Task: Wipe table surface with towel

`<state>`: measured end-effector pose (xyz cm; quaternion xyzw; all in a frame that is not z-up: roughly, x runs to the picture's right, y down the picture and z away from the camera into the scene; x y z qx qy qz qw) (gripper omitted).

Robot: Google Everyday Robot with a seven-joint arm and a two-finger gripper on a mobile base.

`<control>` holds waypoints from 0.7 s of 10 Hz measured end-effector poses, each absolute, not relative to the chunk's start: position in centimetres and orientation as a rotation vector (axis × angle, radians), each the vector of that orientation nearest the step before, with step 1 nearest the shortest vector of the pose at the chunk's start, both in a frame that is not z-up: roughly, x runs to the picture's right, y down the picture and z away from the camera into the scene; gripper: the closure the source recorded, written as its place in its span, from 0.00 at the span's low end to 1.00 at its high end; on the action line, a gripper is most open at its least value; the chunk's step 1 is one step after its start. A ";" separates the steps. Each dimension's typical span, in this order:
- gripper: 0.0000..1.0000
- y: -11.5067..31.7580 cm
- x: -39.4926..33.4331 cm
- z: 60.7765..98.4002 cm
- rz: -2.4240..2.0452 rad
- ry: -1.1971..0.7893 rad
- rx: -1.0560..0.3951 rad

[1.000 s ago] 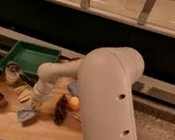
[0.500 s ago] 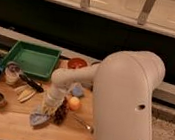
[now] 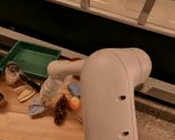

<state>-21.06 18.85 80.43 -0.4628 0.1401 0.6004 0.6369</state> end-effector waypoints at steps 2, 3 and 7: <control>1.00 18.3 -23.4 80.7 1.320 0.280 -1.073; 1.00 18.4 -24.2 80.4 1.297 0.269 -1.081; 1.00 23.1 -24.2 76.5 1.236 0.298 -1.152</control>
